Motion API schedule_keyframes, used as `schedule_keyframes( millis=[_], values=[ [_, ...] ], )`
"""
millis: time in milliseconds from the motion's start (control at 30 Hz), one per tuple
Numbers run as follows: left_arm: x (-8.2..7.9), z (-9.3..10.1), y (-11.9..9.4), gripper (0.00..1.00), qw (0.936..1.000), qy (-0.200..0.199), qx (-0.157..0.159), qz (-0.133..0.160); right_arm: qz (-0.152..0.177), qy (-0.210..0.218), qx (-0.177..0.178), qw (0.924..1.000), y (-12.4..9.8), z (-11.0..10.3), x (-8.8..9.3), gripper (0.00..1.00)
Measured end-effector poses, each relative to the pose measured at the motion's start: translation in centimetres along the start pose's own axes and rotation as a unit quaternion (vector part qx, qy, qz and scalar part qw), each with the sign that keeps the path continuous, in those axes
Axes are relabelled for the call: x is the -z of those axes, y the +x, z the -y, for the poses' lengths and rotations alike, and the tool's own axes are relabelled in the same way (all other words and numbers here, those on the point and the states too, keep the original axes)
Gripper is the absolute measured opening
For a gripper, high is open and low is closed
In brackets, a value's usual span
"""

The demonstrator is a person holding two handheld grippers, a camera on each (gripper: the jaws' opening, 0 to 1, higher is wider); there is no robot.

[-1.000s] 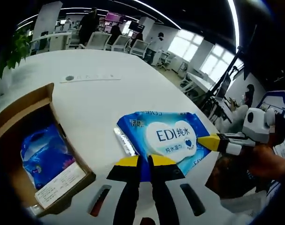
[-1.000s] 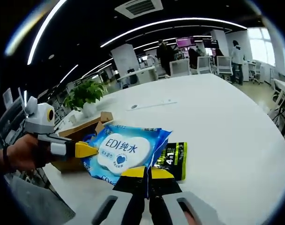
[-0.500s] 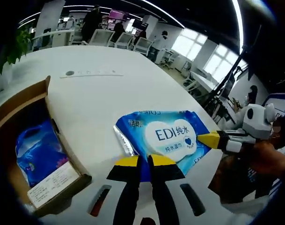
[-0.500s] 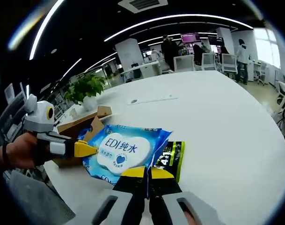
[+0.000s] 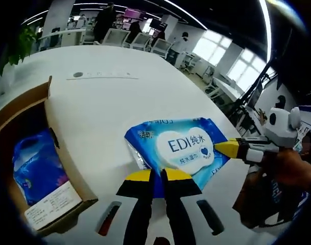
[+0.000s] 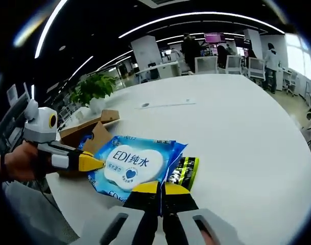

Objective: Operate the shoe box by opening the lid, removing the specified soft item, and placing it in the target area until the item is outside and the box remains undamaged.

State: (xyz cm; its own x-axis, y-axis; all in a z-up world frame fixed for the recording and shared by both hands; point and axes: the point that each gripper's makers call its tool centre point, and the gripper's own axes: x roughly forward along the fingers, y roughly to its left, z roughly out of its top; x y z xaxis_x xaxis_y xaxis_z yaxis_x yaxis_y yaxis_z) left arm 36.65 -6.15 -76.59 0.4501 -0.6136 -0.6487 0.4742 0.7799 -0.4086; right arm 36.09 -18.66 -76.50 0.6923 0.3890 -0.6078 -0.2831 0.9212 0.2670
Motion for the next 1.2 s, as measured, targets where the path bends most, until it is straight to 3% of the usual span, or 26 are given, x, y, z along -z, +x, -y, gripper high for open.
schedule_keyframes(
  millis=[500,1200],
  values=[
    [0.7,-0.7,2.6,0.05,0.9996,-0.01,-0.018,-0.019,-0.022,-0.005,-0.002,0.9997,2.0,1.9,0.9,0.0],
    [1.3,-1.5,3.6,0.07,0.9986,-0.023,-0.035,-0.032,-0.022,-0.007,0.005,0.9997,3.7,3.0,1.8,0.0]
  ],
)
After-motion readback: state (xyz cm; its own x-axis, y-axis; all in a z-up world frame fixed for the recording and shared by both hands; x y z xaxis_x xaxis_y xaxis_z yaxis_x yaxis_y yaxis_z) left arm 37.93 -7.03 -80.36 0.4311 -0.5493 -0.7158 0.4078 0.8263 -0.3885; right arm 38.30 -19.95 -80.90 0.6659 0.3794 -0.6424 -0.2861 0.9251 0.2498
